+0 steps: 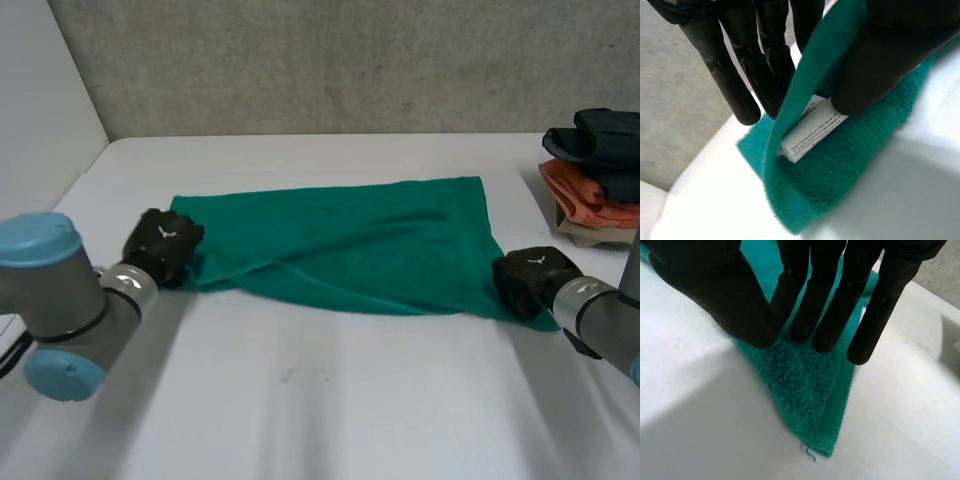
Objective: Fold the laundry.
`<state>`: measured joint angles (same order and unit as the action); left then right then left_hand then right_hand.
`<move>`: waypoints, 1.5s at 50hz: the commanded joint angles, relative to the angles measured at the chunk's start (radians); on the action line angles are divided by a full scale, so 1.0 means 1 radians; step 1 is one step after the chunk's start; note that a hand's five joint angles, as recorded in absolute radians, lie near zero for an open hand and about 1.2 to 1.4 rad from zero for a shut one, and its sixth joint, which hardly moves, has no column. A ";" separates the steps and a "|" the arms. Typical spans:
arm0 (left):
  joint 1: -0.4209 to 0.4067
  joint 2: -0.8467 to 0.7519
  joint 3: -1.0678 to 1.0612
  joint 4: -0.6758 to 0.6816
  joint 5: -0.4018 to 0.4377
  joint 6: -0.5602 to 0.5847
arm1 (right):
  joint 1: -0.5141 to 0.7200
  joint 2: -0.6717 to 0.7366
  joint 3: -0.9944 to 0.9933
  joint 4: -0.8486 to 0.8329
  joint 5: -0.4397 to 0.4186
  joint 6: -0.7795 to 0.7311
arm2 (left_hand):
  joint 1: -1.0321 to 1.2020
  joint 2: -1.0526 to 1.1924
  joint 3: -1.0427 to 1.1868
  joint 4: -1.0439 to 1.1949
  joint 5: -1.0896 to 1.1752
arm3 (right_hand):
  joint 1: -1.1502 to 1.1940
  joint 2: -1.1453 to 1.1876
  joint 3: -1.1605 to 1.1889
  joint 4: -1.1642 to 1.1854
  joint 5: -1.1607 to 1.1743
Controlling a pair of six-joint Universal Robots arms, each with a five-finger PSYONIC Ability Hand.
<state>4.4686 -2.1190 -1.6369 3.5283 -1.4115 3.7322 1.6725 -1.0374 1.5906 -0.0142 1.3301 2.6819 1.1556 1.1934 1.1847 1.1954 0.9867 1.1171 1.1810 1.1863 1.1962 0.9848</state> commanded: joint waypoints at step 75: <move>-0.150 -0.001 0.166 -0.123 -0.241 -0.018 | -0.012 0.116 -0.497 0.441 0.062 0.022 | -0.948 -0.986 -0.977 -0.988 -0.954 | -0.839 -0.903 -0.908 -0.918 -0.881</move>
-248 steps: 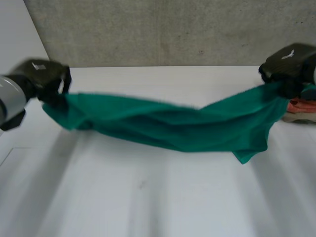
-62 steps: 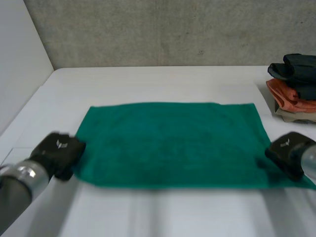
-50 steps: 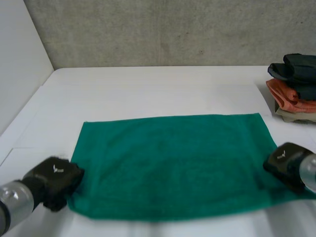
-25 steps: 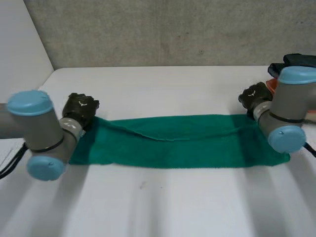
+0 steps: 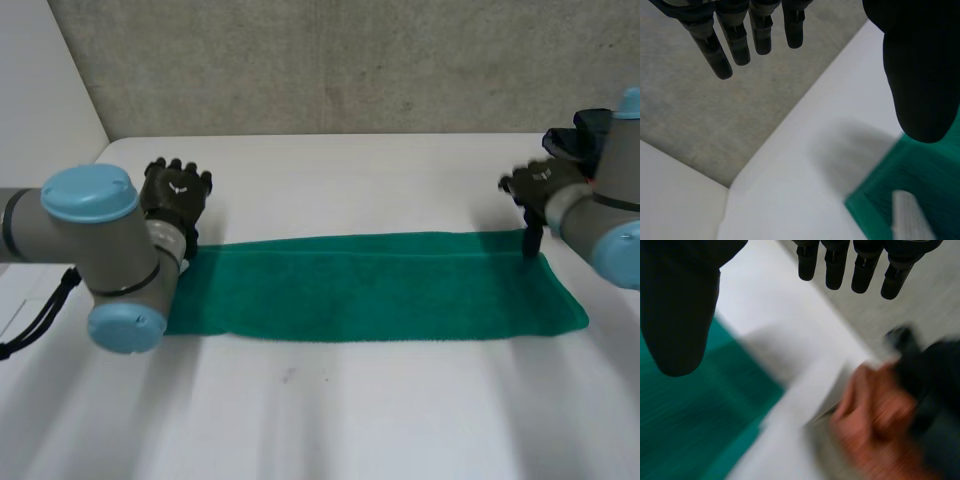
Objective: Fold the laundry.
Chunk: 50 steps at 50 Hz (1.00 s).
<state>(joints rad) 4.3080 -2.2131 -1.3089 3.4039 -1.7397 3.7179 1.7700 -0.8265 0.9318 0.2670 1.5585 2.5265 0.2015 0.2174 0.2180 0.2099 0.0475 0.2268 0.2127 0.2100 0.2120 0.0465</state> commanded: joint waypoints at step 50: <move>0.001 0.112 -0.196 0.083 0.166 -0.049 | -0.141 0.202 -0.076 -0.078 -0.302 0.140 | 0.018 0.002 0.001 0.009 -0.003 | 1.169 1.184 1.186 1.184 1.175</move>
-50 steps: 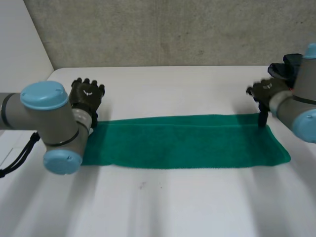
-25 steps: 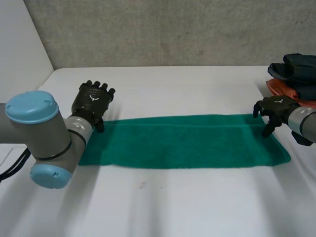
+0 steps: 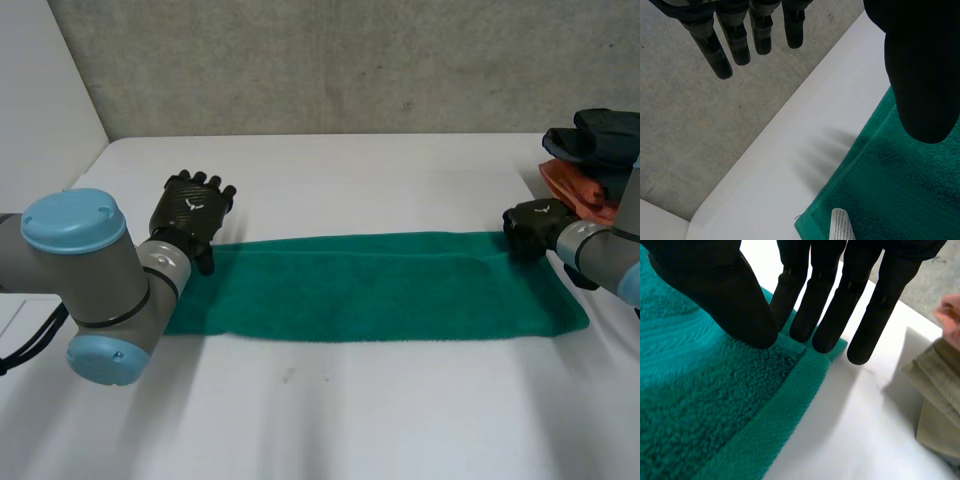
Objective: Fold the laundry.
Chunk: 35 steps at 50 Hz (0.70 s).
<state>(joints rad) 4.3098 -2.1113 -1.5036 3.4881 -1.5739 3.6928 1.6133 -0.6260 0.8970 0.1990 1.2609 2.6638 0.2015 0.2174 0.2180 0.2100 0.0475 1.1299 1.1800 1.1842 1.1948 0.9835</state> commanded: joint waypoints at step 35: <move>0.005 0.014 -0.017 -0.011 0.006 -0.097 | 0.033 0.040 -0.049 0.030 0.069 0.053 | 0.018 0.002 0.001 0.009 -0.003 | 0.028 -0.023 -0.027 -0.037 -0.001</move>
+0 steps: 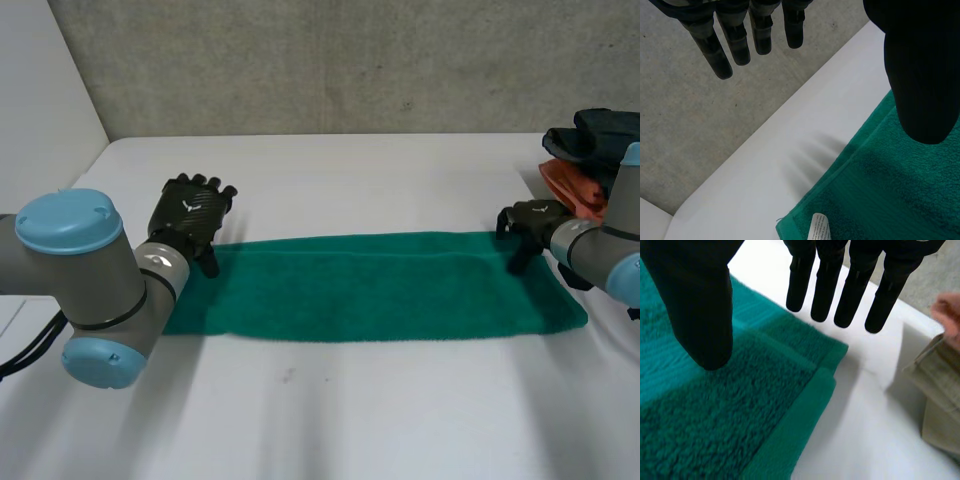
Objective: Fold the laundry.
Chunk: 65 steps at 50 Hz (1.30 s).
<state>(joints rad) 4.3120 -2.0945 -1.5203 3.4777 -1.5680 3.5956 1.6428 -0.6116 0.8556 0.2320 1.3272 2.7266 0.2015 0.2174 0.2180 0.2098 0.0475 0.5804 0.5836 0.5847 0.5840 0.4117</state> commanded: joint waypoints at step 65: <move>-0.011 0.099 -0.087 0.000 0.008 -0.038 | -0.144 -0.330 0.597 -0.204 -0.037 -0.142 | 0.009 -0.007 -0.007 0.001 -0.011 | 0.814 0.811 0.809 0.810 0.808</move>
<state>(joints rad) 4.3047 -1.9990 -1.6078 3.4786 -1.5599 3.5593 1.5060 -0.9897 1.4518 0.1211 1.2842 2.5924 0.2016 0.2174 0.2180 0.2099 0.0475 0.7288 0.7284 0.7255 0.7243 0.5507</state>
